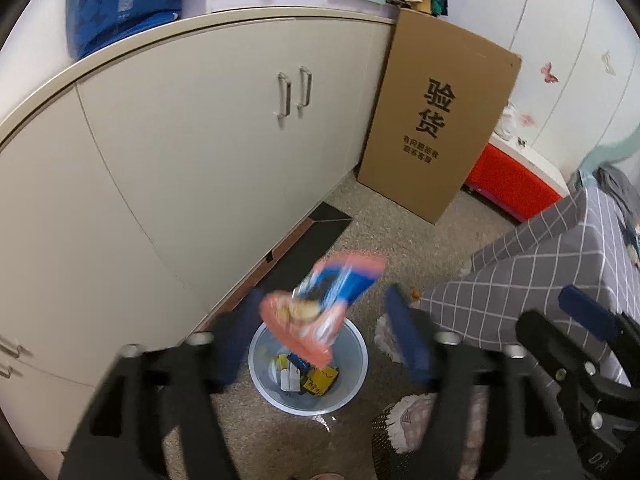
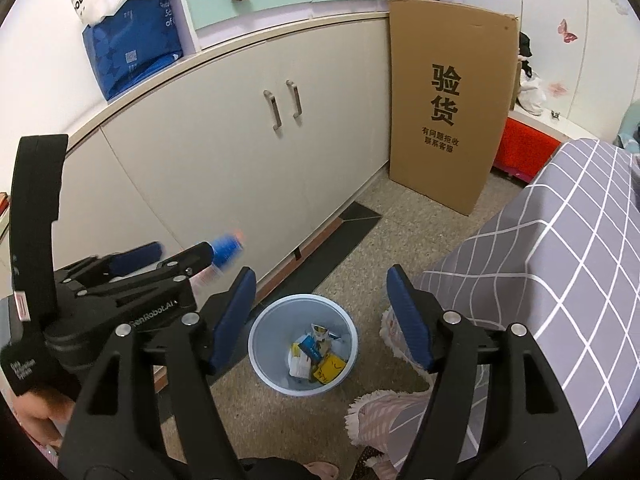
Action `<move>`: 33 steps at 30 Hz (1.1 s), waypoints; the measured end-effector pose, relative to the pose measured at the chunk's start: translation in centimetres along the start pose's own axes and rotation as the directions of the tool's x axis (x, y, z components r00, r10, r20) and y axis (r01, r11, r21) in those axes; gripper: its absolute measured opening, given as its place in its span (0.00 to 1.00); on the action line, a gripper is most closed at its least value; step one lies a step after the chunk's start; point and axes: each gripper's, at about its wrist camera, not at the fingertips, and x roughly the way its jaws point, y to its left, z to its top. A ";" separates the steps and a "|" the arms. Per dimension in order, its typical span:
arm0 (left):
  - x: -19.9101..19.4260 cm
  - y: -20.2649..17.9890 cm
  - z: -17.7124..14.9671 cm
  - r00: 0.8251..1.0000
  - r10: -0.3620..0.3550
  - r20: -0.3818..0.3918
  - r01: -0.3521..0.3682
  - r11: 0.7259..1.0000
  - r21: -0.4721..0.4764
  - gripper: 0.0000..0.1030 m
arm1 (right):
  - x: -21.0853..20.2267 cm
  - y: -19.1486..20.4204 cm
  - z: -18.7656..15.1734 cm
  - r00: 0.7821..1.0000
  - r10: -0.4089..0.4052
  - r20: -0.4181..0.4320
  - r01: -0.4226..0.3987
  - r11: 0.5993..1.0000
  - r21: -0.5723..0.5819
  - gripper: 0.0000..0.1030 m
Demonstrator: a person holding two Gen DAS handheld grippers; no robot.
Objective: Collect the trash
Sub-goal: 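Carry both bags over the wastebasket and open both tools to drop them, then move both open tools back toward the table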
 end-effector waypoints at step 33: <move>-8.3 -24.3 0.3 0.961 -0.262 0.087 0.221 0.918 0.329 0.75 | -17.0 -20.5 -1.2 0.946 -0.252 0.204 0.188 0.939 0.287 0.68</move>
